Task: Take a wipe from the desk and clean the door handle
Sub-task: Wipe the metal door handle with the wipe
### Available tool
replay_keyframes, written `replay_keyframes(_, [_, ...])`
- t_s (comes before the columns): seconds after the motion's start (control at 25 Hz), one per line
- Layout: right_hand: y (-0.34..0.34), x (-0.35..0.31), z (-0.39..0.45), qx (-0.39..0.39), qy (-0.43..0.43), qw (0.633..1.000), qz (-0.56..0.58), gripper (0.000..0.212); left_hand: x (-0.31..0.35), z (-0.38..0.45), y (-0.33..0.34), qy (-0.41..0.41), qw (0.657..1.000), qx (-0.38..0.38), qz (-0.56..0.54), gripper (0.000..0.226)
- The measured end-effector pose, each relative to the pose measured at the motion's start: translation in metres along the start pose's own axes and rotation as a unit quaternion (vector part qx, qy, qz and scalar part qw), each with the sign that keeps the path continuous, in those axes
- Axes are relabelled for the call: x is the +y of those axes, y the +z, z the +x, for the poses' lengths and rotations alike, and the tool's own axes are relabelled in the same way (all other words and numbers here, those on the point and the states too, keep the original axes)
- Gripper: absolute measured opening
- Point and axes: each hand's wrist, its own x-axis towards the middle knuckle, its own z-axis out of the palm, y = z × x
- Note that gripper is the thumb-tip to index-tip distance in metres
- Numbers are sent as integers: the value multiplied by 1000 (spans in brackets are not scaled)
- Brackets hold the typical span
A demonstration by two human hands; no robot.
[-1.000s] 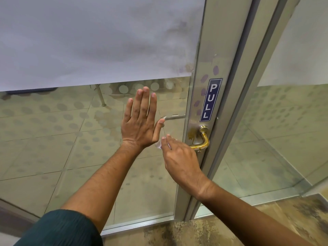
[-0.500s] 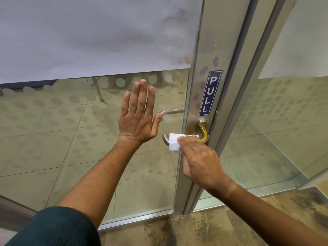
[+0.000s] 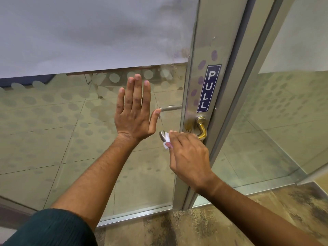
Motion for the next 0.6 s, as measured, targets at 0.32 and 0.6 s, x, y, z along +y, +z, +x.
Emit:
replay_keyframes(0.32, [13,46,-13,54,-129,990,13,36,4,-1,6,-11,1000,16,2,78])
replay_keyframes(0.6, [2,80,-13,31,-104,994,7,37,5,0,6,-17,1000,15,-7,78])
